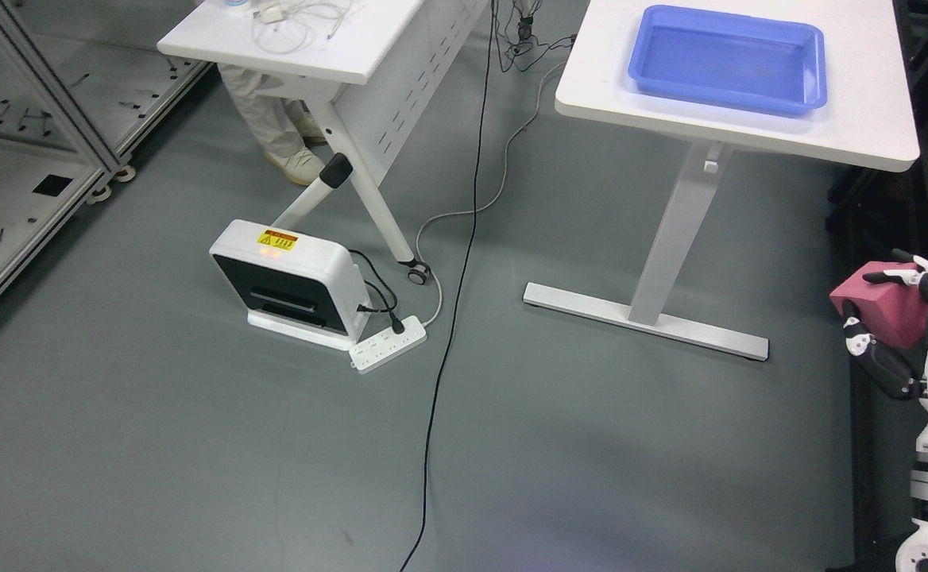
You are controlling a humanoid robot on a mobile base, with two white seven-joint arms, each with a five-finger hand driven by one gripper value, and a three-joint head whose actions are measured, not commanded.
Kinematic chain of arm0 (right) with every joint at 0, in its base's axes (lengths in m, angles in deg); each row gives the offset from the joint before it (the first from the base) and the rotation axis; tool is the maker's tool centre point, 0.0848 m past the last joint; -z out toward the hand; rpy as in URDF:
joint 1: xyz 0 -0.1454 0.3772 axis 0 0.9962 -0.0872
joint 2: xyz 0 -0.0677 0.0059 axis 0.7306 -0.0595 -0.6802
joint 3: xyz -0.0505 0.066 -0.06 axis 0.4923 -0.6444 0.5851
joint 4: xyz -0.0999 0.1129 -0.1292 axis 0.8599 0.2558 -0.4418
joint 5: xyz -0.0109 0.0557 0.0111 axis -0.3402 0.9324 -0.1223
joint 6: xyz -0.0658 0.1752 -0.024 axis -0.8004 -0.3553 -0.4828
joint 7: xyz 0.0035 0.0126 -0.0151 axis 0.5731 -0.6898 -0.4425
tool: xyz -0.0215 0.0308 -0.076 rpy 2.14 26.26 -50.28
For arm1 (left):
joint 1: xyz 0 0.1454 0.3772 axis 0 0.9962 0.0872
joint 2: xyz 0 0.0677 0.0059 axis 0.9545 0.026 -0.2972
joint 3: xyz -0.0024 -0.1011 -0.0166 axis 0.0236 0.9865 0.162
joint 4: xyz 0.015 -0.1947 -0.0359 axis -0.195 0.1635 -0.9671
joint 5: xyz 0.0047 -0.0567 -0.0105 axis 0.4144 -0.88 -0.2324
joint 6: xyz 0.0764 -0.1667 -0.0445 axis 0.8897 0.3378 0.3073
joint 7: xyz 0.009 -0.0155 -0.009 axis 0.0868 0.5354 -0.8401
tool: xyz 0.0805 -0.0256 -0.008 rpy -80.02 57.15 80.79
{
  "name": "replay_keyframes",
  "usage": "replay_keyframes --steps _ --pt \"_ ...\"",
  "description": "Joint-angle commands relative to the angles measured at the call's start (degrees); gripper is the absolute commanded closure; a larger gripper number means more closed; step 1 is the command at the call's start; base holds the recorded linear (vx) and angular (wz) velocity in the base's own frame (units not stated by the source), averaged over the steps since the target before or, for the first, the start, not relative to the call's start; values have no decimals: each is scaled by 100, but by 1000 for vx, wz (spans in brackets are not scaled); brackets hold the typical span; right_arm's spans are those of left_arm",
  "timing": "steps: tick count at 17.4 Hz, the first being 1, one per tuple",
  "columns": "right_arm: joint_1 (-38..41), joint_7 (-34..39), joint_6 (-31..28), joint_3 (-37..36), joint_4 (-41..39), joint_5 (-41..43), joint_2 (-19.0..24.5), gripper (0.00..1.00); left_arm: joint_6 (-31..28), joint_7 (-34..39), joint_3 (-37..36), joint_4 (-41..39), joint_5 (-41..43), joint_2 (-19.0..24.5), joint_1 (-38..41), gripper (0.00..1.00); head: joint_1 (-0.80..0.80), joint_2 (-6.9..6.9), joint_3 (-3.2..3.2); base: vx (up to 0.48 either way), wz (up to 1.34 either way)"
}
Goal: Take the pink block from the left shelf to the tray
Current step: 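Turn and drive to the white table holding the cube in the right hand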
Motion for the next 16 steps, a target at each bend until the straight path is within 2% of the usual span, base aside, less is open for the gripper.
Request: replay_keyframes --steps 1,16 --pt "17 -27 4 11 1 0 11 98 22 0 0 -100 9 100 -132 0 0 0 0 397 -283" --pt "-36 165 4 187 1 -9 2 98 22 0 0 -100 9 100 -132 0 0 0 0 378 -75"
